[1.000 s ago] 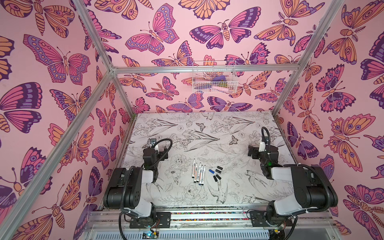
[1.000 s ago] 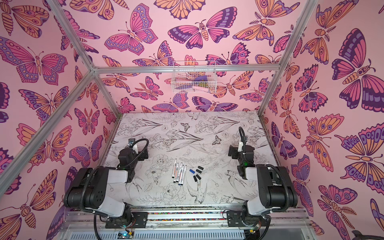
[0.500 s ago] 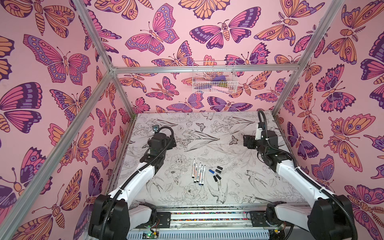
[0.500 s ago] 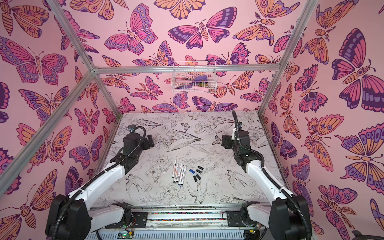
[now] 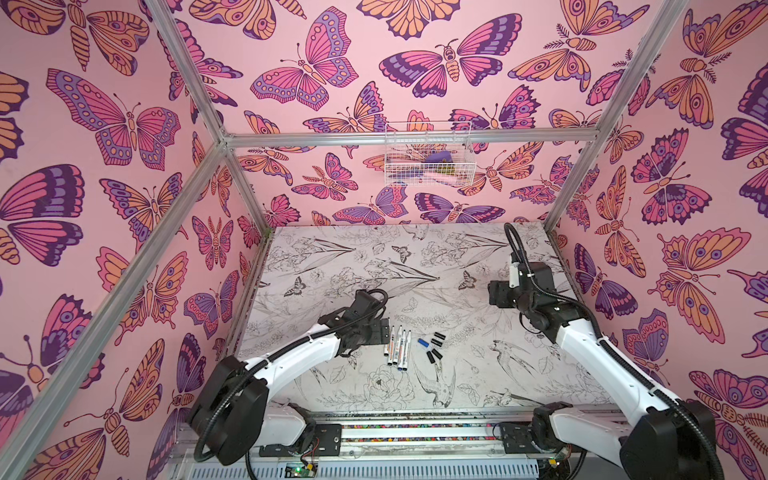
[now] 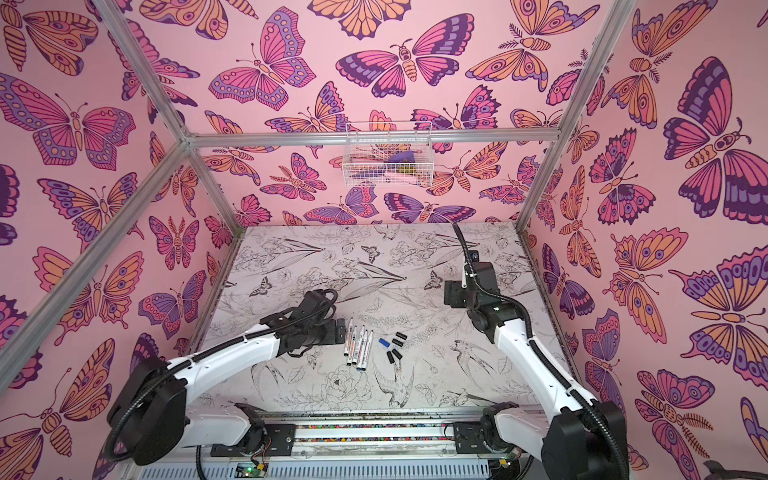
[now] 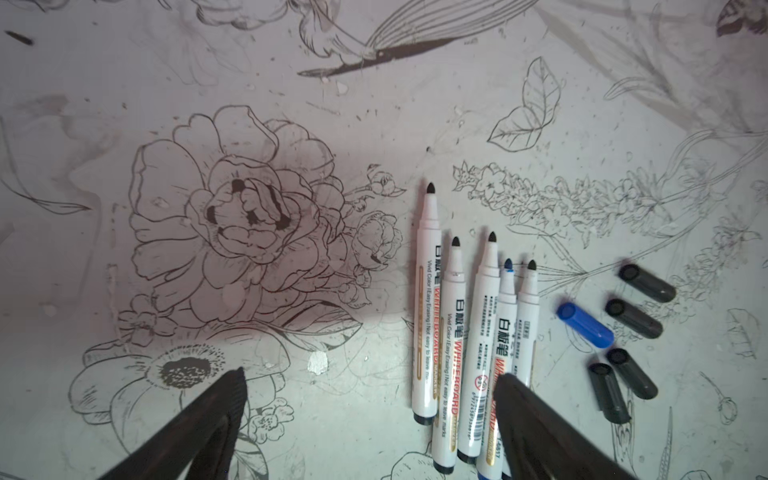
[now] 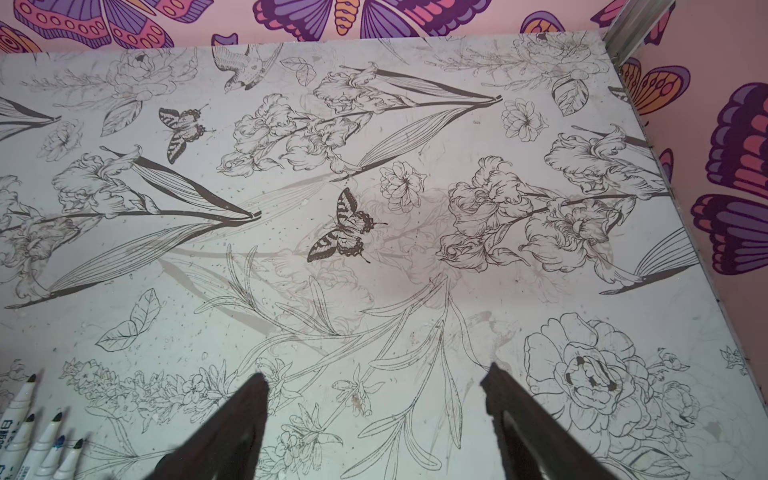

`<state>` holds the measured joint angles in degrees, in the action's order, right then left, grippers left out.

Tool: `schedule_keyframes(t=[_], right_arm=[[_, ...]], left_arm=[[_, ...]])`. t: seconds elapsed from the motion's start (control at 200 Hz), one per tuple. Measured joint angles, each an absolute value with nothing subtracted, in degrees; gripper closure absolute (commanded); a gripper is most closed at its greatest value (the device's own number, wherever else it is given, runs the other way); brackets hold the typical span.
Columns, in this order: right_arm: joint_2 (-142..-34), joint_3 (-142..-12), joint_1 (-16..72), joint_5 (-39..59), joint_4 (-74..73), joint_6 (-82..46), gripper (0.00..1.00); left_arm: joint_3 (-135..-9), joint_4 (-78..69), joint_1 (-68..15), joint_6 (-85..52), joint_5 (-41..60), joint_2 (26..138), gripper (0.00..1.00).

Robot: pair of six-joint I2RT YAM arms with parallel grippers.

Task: Insert the pens into the pen caps
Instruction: 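Reach the left gripper down over the white markers while the right arm lifts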

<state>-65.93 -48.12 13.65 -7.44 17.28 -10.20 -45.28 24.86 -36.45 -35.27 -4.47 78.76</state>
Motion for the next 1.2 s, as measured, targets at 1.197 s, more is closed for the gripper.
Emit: schedule_keyframes(t=[1.197], right_arm=[[-66.00,-48.12,13.65,-4.99,17.87,-10.00,0.20]], left_arm=[[-53.41,27.62,-38.72,-35.40,-5.76,93.41,0.39]])
